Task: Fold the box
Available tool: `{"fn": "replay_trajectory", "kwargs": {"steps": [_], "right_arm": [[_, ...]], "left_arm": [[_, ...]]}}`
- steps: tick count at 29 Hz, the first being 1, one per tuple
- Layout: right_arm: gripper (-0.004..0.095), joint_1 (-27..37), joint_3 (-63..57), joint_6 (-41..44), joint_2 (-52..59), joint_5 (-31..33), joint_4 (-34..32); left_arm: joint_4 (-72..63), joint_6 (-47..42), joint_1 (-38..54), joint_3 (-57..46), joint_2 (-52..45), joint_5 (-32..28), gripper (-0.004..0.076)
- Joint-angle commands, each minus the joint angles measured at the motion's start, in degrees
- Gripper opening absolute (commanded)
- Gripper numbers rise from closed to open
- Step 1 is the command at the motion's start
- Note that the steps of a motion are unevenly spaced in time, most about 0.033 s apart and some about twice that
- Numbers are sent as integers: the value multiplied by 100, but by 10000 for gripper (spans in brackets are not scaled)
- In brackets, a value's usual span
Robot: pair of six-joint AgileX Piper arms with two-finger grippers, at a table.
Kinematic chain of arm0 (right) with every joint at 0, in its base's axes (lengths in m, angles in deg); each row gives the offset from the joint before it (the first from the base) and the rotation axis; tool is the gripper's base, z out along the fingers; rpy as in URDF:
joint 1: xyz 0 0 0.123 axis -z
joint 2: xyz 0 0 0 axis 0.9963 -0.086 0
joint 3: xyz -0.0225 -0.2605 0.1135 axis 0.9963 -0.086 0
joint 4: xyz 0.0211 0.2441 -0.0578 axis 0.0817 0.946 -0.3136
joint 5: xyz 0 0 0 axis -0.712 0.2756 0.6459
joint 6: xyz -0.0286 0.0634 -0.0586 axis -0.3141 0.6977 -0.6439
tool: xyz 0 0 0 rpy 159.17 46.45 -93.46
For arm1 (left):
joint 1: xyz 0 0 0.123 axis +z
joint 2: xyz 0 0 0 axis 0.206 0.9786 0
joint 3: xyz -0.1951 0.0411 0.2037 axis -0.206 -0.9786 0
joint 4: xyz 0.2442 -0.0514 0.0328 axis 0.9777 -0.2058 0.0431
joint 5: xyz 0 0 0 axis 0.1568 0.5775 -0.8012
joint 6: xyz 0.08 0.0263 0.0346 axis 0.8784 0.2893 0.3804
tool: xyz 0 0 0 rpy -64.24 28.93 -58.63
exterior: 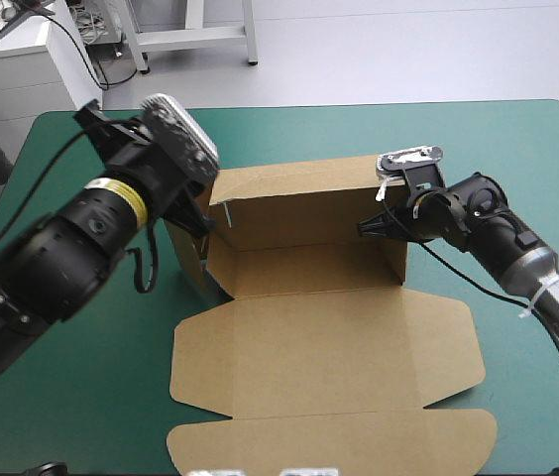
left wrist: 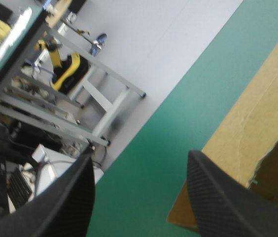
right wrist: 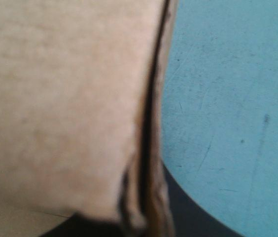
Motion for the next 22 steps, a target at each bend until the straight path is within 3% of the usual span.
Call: {"fn": "replay_trajectory", "kwargs": {"steps": [1, 6, 11, 16, 22], "right_arm": [[-19, 71, 653, -161, 93, 307, -192], [-19, 378, 1240, -487, -325, 933, 38], [-19, 921, 1832, -1165, -973, 1343, 877], [-19, 1120, 2224, -1444, -1643, 1411, 1139], [-19, 1120, 2472, -1444, -2304, 1387, 1169]], "left_arm": [[-957, 292, 863, 563, -159, 118, 403], [-2099, 343, 2087, 603, -212, 327, 403], [-3351, 353, 2990, 387, -422, 391, 403], [-3584, 342, 3157, -496, -1077, 191, 403], [-4145, 321, 3137, -2065, -2510, -345, 403]]}}
